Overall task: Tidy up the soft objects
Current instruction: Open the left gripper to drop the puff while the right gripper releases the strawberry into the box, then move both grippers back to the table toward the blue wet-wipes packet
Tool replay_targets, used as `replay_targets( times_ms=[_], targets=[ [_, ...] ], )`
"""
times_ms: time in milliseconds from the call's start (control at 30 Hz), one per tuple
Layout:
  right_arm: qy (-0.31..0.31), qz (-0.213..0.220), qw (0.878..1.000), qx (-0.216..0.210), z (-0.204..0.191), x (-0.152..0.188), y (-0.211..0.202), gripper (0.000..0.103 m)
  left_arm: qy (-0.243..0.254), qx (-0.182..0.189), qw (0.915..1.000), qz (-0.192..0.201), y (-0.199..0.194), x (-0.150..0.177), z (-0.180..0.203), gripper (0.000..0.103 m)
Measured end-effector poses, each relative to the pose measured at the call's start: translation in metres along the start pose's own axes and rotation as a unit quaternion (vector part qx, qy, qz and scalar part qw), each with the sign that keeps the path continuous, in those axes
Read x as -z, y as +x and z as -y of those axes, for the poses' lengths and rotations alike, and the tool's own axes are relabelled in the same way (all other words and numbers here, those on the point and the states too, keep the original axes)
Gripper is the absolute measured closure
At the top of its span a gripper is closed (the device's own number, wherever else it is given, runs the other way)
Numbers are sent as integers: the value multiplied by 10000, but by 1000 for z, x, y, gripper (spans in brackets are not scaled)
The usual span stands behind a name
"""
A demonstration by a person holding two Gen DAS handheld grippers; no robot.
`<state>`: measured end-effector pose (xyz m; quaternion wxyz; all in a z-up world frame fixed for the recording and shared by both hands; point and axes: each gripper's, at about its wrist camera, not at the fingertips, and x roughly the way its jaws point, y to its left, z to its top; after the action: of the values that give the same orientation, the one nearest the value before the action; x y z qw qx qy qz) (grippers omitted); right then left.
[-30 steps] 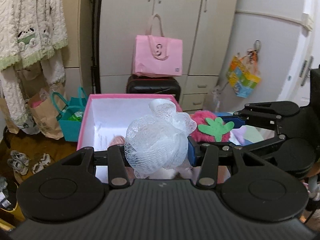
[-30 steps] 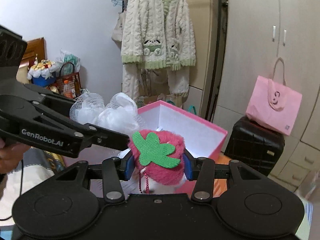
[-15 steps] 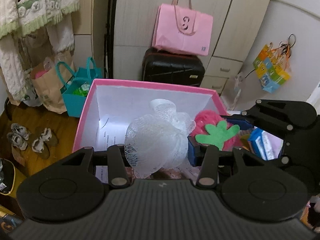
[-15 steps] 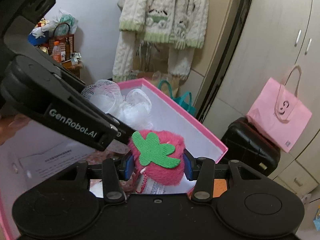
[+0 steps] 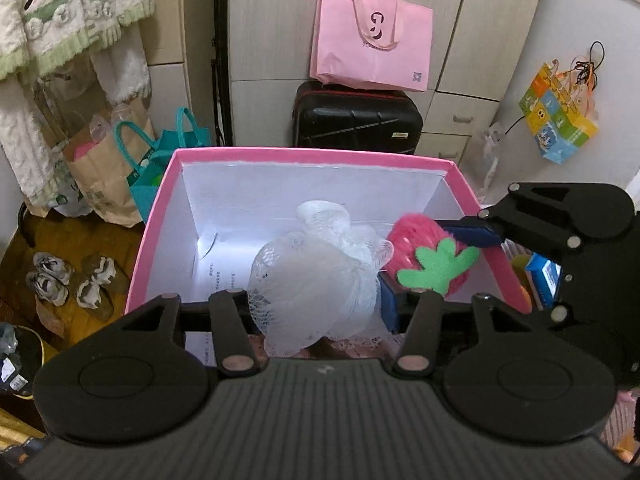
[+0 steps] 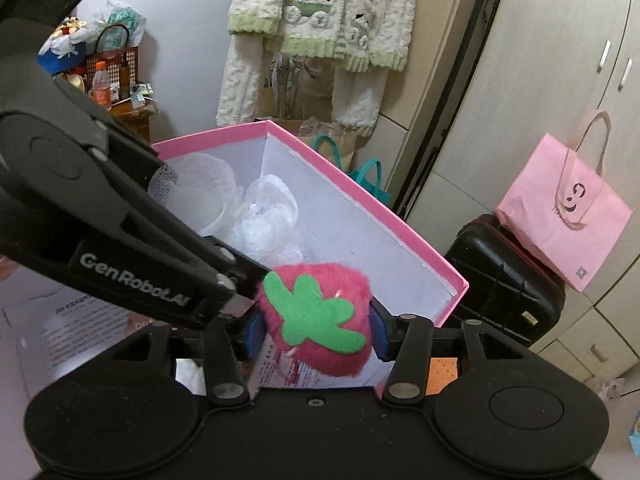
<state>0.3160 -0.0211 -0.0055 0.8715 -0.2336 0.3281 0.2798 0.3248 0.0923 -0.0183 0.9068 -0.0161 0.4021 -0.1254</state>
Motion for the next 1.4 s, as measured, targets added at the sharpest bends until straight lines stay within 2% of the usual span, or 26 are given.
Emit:
replay_targets(
  times_ms=[67,200,267,367,567,767,1000,1233,1400],
  targets=[
    [10,36,9999,96,-2,1,-4,41,-60,18,10000,27,-6,1,1,37],
    [73,247,9995,199,0,4,-23,30,118,20,9995,281,-29,5,7,30],
    [222,387,9987,229,3,6,-38,30,196,-59,9990,396,-43,8,11,24],
    [547,621,9965,142,9,15,-64,30,374,-11,9975,605,-70,16,16,21],
    [1011,883,9910,-37,14,42,-119,30,615,38,9946,835,-119,34,26,19],
    [1289,887,9876,-83,11,69,-169,30,559,568,9942,720,-151,47,37,19],
    [1483,875,9851,-28,4,100,-220,29,961,1007,9878,697,-185,70,73,19],
    [1479,1040,9834,161,-3,133,-258,29,1463,1251,9789,688,-201,93,116,19],
    [1364,1135,9840,184,-12,152,-270,29,1686,1446,9726,693,-202,106,144,19]
  ],
)
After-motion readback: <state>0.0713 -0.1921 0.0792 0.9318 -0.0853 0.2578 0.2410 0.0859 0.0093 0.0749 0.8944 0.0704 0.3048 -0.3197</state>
